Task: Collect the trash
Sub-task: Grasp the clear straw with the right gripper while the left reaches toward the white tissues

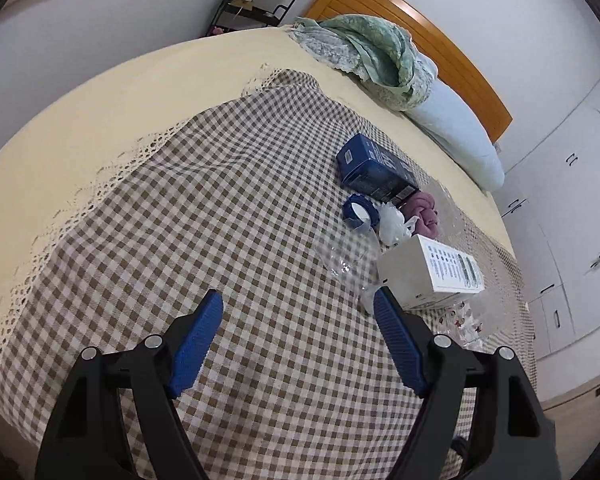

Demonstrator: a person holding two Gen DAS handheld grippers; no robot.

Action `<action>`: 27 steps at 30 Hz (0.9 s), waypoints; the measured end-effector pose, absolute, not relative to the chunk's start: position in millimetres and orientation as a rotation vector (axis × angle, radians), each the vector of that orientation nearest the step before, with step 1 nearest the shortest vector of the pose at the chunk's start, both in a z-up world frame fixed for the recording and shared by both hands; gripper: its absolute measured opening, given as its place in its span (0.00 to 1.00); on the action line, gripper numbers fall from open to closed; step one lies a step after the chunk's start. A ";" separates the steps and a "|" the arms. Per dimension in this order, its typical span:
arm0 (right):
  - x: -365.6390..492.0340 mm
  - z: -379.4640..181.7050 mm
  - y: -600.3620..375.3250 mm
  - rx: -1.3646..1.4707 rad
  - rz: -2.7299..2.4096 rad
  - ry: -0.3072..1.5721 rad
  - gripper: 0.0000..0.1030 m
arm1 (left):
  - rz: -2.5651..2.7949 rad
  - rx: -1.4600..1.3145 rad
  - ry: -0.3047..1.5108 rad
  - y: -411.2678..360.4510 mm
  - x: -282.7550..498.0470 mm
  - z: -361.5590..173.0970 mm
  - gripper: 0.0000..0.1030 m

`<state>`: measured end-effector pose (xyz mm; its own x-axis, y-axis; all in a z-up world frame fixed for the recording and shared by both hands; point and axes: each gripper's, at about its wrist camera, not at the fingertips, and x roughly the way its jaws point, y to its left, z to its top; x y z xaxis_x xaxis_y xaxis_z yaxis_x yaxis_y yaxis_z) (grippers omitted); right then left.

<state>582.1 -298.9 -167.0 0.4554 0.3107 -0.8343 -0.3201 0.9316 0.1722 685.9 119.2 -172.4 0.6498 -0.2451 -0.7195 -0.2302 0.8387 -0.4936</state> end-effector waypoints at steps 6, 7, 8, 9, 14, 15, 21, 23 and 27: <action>521.8 -133.9 -319.6 0.240 0.274 0.820 0.05 | -0.029 -0.571 0.902 104.9 688.5 -176.3 0.73; 513.6 -129.4 -325.5 0.278 0.217 0.780 0.05 | -0.035 -0.566 0.905 101.6 688.6 -176.7 0.73; 508.7 -126.6 -333.7 0.312 0.139 0.747 0.05 | -0.040 -0.563 0.910 99.0 689.0 -177.8 0.73; 506.1 -124.6 -339.4 0.333 0.066 0.724 0.05 | -0.046 -0.563 0.916 97.4 689.4 -179.5 0.73; 515.6 -116.2 -351.0 0.517 -0.067 0.640 0.05 | -0.118 -0.613 0.904 93.1 700.3 -184.8 0.73; 520.6 -115.9 -349.4 0.546 -0.087 0.621 0.05 | -0.143 -0.619 0.879 92.2 705.4 -184.7 0.73; 537.1 -126.9 -345.2 0.522 -0.165 0.583 0.05 | -0.180 -0.552 0.873 79.3 726.3 -185.0 0.72; 539.2 -137.2 -350.5 0.533 -0.188 0.596 0.05 | -0.233 -0.497 0.834 62.4 722.8 -175.7 0.72; 536.4 -148.6 -374.3 0.582 -0.214 0.605 0.05 | -0.437 -0.426 0.770 -4.6 713.5 -154.0 0.73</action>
